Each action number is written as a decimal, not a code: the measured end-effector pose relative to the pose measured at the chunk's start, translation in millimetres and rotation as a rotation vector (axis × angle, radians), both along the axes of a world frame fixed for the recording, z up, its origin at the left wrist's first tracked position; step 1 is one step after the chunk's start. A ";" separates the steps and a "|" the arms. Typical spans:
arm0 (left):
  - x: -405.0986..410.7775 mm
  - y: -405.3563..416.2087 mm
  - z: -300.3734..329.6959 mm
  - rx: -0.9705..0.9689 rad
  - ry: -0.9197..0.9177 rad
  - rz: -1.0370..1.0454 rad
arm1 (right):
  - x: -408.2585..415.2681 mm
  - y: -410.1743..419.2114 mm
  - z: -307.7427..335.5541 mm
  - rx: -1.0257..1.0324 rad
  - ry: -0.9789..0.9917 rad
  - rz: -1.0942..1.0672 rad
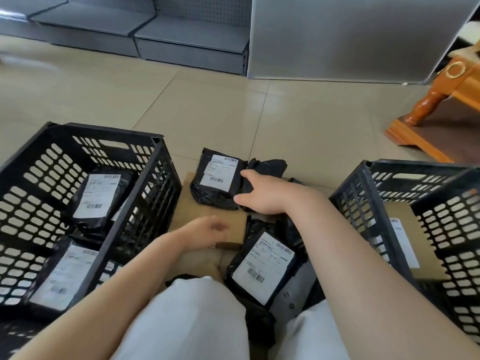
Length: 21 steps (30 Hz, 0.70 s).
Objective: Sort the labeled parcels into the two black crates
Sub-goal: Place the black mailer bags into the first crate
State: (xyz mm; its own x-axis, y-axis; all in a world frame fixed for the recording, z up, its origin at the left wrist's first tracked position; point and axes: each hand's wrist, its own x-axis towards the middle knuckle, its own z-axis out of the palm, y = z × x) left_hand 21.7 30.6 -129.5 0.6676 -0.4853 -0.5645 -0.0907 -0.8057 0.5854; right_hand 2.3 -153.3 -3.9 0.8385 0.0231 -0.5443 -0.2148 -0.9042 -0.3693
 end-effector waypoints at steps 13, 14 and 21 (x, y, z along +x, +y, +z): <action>-33.1 14.5 -34.4 0.289 0.371 -0.628 | 7.2 -5.9 -10.4 0.110 0.111 -0.057; -32.5 14.4 -37.8 0.268 0.356 -0.637 | 6.7 -6.2 -10.5 0.104 0.111 -0.051; -29.0 21.1 -55.8 0.147 0.251 -0.438 | 3.7 -10.3 -9.8 0.077 0.108 -0.037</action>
